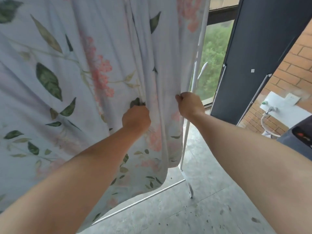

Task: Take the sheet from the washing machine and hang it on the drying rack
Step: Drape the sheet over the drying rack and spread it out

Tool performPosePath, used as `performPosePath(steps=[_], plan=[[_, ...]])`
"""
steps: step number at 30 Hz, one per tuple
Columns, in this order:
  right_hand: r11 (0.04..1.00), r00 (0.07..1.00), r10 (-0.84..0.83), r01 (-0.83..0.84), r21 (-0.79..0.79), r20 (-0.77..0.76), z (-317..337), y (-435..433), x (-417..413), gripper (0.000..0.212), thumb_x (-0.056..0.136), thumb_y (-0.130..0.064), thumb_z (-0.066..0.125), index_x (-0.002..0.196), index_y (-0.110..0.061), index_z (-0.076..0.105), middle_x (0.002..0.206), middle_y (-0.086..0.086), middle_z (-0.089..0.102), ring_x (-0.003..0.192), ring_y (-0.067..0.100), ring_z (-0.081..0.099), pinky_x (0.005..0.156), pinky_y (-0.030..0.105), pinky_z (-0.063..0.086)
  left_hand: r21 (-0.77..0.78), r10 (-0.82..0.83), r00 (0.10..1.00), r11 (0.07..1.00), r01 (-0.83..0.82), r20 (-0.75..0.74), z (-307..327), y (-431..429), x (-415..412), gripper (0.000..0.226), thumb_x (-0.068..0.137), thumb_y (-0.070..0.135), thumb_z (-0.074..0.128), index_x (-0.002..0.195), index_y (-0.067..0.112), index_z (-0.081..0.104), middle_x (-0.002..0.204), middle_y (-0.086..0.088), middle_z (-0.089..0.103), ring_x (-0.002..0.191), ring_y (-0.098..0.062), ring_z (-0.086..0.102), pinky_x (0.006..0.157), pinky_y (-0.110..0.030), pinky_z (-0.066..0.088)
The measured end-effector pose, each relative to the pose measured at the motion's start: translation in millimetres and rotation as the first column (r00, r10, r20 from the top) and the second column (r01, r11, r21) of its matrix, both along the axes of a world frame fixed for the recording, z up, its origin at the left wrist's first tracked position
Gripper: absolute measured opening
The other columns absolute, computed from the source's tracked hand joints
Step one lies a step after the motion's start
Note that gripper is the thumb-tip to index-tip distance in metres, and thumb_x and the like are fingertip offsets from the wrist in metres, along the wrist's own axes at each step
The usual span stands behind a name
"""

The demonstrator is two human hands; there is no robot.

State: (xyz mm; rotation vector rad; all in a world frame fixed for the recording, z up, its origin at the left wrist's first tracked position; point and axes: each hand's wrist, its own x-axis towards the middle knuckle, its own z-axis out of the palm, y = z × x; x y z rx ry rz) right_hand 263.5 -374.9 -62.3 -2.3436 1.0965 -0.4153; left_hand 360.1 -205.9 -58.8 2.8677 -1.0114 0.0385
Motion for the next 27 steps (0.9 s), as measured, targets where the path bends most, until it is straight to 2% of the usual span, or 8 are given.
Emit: performPosePath(steps=[3, 5, 7, 10, 14, 20, 24, 27], plan=[[0.992, 0.992, 0.088, -0.096, -0.086, -0.090, -19.4, -8.0, -18.2, 0.035, 0.106, -0.035, 0.041, 0.106, -0.014, 0.069, 0.112, 0.015, 0.068, 0.103, 0.038, 0.065, 0.073, 0.037, 0.043, 0.140, 0.130, 0.991, 0.982, -0.126, -0.019, -12.7, -2.4, 0.1, 0.021, 0.097, 0.011, 0.048, 0.099, 0.009, 0.069, 0.105, -0.010, 0.070, 0.101, -0.030, 0.066, 0.073, -0.035, 0.050], [0.992, 0.985, 0.117, -0.123, -0.038, -0.128, -31.9, -21.8, -29.9, 0.031, 0.105, -0.033, 0.044, 0.119, -0.019, 0.069, 0.123, 0.012, 0.066, 0.108, 0.037, 0.064, 0.077, 0.037, 0.045, 0.263, 0.162, 0.986, 0.953, -0.150, -0.025, -22.2, -2.5, -5.1, 0.022, 0.097, 0.011, 0.048, 0.104, 0.008, 0.069, 0.111, -0.009, 0.069, 0.105, -0.028, 0.065, 0.082, -0.037, 0.054], [0.987, 0.973, 0.158, -0.156, 0.025, -0.168, -34.1, -44.0, -34.1, 0.031, 0.104, -0.034, 0.048, 0.126, -0.022, 0.066, 0.121, 0.012, 0.067, 0.108, 0.035, 0.065, 0.077, 0.035, 0.045, 0.307, 0.196, 0.980, 0.936, -0.172, -0.047, -25.4, -7.6, -13.4, 0.025, 0.101, 0.018, 0.047, 0.112, 0.010, 0.067, 0.119, -0.008, 0.067, 0.111, -0.026, 0.062, 0.091, -0.038, 0.054], [0.964, 0.934, 0.267, -0.261, 0.057, -0.237, -24.4, -71.2, -33.8, 0.031, 0.100, -0.041, 0.051, 0.117, -0.021, 0.069, 0.117, 0.010, 0.068, 0.106, 0.033, 0.066, 0.074, 0.032, 0.044, 0.349, 0.257, 0.964, 0.912, -0.217, -0.071, -19.4, -14.2, -30.7, 0.037, 0.107, 0.031, 0.036, 0.124, 0.009, 0.062, 0.126, -0.009, 0.063, 0.115, -0.027, 0.061, 0.093, -0.040, 0.052], [0.931, 0.895, 0.363, -0.361, 0.058, -0.260, -15.0, -94.1, -43.4, 0.039, 0.097, -0.050, 0.051, 0.119, -0.024, 0.069, 0.118, 0.006, 0.068, 0.110, 0.032, 0.064, 0.082, 0.036, 0.052, 0.425, 0.230, 0.967, 0.890, -0.163, -0.110, -29.4, -35.6, -69.5, 0.049, 0.104, 0.050, 0.033, 0.120, 0.013, 0.062, 0.120, -0.007, 0.065, 0.106, -0.027, 0.065, 0.077, -0.032, 0.047], [0.917, 0.904, 0.394, -0.375, 0.132, -0.166, -28.9, -138.6, -54.2, 0.033, 0.099, -0.041, 0.049, 0.100, -0.020, 0.074, 0.100, 0.005, 0.072, 0.095, 0.029, 0.065, 0.082, 0.042, 0.059, 0.320, 0.132, 0.975, 0.945, -0.069, -0.179, -68.3, -84.6, -76.1, 0.045, 0.101, 0.050, 0.038, 0.095, 0.016, 0.066, 0.104, -0.007, 0.067, 0.097, -0.029, 0.065, 0.080, -0.034, 0.051], [0.931, 0.929, 0.345, -0.320, 0.176, -0.133, -51.4, -164.6, -64.6, 0.030, 0.098, -0.036, 0.049, 0.077, -0.022, 0.065, 0.090, 0.002, 0.069, 0.088, 0.026, 0.063, 0.078, 0.039, 0.056, 0.396, -0.050, 0.977, 0.909, 0.130, -0.206, -101.7, -131.4, -89.3, 0.033, 0.101, 0.033, 0.041, 0.105, 0.015, 0.068, 0.106, -0.002, 0.070, 0.098, -0.028, 0.067, 0.072, -0.031, 0.045], [0.905, 0.934, 0.344, -0.303, 0.300, -0.094, -64.1, -186.4, -74.5, 0.030, 0.098, -0.033, 0.050, 0.082, -0.016, 0.069, 0.087, 0.002, 0.072, 0.082, 0.025, 0.067, 0.078, 0.043, 0.059, 0.335, -0.132, 0.949, 0.915, 0.227, -0.285, -118.6, -182.1, -104.0, 0.031, 0.098, 0.034, 0.044, 0.103, 0.015, 0.068, 0.105, -0.004, 0.070, 0.094, -0.030, 0.067, 0.068, -0.032, 0.048]])
